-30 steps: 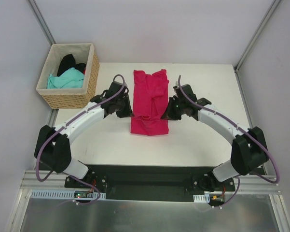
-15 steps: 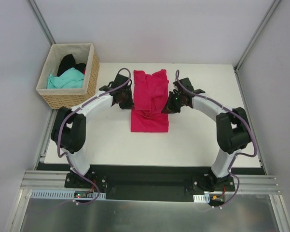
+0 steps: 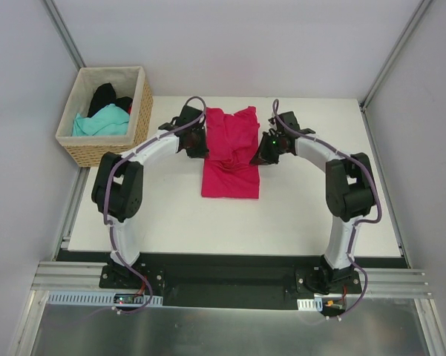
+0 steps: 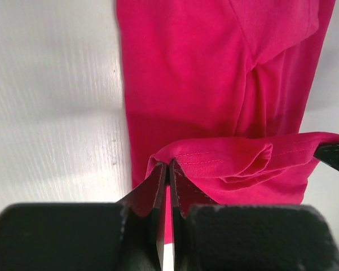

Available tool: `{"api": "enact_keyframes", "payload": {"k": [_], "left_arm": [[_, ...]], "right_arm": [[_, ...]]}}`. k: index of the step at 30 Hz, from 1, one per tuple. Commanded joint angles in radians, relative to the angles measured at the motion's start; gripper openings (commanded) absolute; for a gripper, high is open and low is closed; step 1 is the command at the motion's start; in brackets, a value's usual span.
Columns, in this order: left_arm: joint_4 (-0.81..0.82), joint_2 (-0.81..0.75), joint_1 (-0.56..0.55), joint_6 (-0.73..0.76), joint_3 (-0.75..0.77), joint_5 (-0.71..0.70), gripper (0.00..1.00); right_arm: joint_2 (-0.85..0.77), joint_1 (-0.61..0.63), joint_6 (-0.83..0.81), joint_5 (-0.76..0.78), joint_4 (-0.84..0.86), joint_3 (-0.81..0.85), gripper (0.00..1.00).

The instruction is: Fold and stack the t-shirts

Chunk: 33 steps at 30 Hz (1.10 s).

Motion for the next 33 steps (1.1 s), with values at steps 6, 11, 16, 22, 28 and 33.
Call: {"api": "enact_keyframes", "payload": {"k": [6,11,16,22,28,33], "left_arm": [[0.015,0.055,0.020,0.042,0.088,-0.010,0.00],[0.015,0.093,0.026,0.051,0.119,-0.002,0.00],[0.003,0.107,0.028,0.048,0.125,-0.014,0.00],[-0.048,0.064,0.031,0.080,0.167,-0.080,0.67],[-0.126,-0.069,0.046,0.123,0.213,-0.109,0.90],[-0.124,-0.229,0.046,0.088,0.030,0.056,0.91]], "right_arm": [[0.075,-0.032,-0.017,-0.038,0.012,0.125,0.00],[0.106,-0.035,-0.015,-0.043,0.011,0.139,0.00],[0.129,-0.044,-0.023,-0.045,-0.001,0.154,0.10],[0.132,-0.064,-0.064,-0.075,-0.052,0.283,0.72],[0.000,-0.078,-0.138,-0.091,-0.130,0.319,0.91],[-0.173,-0.064,-0.136,-0.054,-0.120,0.081,0.91]]}}
